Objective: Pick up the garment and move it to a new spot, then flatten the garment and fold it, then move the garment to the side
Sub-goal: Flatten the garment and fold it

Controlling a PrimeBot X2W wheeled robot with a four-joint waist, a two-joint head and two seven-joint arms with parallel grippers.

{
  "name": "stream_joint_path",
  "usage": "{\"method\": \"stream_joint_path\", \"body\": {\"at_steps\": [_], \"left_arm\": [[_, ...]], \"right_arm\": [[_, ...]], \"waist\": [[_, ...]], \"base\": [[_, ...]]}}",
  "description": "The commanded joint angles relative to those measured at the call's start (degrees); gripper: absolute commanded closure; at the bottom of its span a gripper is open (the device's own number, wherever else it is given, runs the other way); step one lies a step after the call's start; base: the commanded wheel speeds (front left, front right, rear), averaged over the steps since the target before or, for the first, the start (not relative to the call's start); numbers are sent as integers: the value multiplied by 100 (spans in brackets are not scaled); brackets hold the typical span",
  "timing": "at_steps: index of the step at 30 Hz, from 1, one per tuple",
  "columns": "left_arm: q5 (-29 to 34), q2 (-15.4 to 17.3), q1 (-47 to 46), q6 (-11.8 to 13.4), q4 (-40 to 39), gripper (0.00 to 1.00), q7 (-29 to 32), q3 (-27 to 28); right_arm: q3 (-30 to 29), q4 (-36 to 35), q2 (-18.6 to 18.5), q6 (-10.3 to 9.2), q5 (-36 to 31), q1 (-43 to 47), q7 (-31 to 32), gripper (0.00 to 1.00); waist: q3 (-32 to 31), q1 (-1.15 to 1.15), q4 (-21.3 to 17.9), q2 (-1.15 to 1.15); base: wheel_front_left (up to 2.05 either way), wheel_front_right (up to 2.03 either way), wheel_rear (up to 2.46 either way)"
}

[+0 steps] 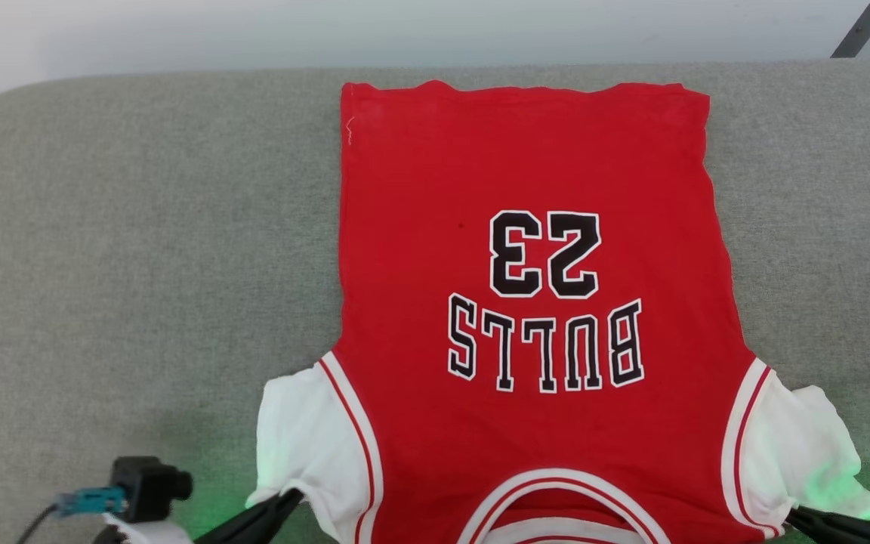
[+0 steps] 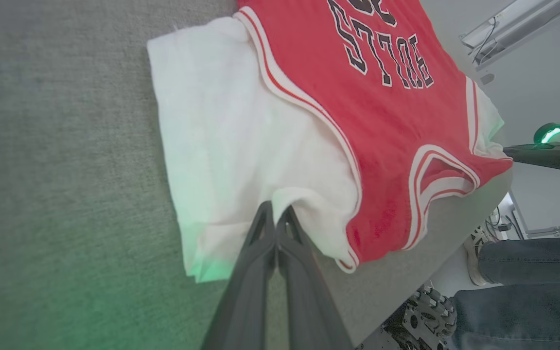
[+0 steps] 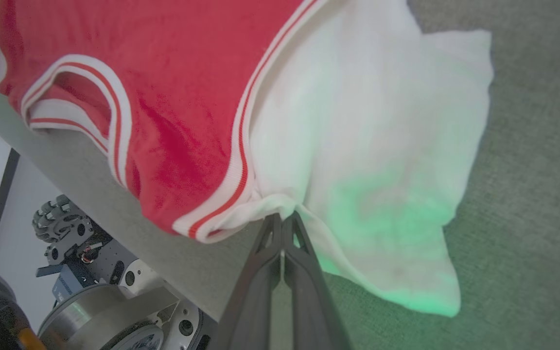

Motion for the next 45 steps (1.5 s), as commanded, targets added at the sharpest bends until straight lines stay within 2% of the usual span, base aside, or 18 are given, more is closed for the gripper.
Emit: {"method": "stream_joint_path", "body": {"at_steps": [1,6,10,17,19,20,21,27,32,34,39,41,45], "left_arm": [[52,-191,-78,-11,181,100,-9,-38],[175,-594,-130,-20,716,100,-29,-113],[335,-771,-157,53,1200,100,19,-241],[466,-1012,-167,75,1835,100,33,-330],[424,-1040,-137,57,1892,100,16,-279],[392,-1043,-116,53,1898,100,4,-247],[375,-1030,-94,48,1896,100,1,-218],[535,-1045,-3,53,1796,100,-41,-30],[677,-1163,86,60,1673,100,-48,71],[703,-1186,92,66,1651,100,-50,99],[876,-1282,9,83,1478,100,-72,203],[943,-1318,-114,75,1418,100,-75,252],[1024,-1388,-338,47,1408,100,-76,342]], "right_arm": [[-59,135,182,-5,-257,106,197,100],[-114,530,805,-5,-735,140,533,100],[-88,842,1189,-6,-1161,118,679,100],[-228,1025,1625,-10,-1596,4,606,98],[-327,995,1651,-10,-1775,-84,577,55],[-408,960,1669,-11,-1821,-130,569,8],[-512,887,1706,-13,-1812,-157,577,0],[-1354,185,1363,-6,-2023,146,1032,0],[-2434,-744,1114,-6,-1694,495,1723,0],[-2654,-894,1110,-6,-1644,500,1838,0],[-3506,-1089,1319,-6,-1479,-245,2350,0],[-3540,-863,1498,-6,-1639,-849,2555,0],[-3144,5,2104,-6,-2075,-2441,3027,0]], "waist": [[-2,0,-8,0],[-13,0,-24,0],[15,0,-27,0],[63,0,-109,0],[72,0,-171,0],[80,0,-207,0],[87,0,-246,0],[130,0,-309,0],[77,0,-203,0],[65,0,-166,0],[188,0,58,0],[374,0,150,0],[793,0,335,0]], "base": [[0,0,0],[0,0,0],[0,0,0],[0,0,0],[0,0,0],[0,0,0],[0,0,0],[0,0,0],[0,0,0],[0,0,0],[0,0,0],[0,0,0],[0,0,0]]}}
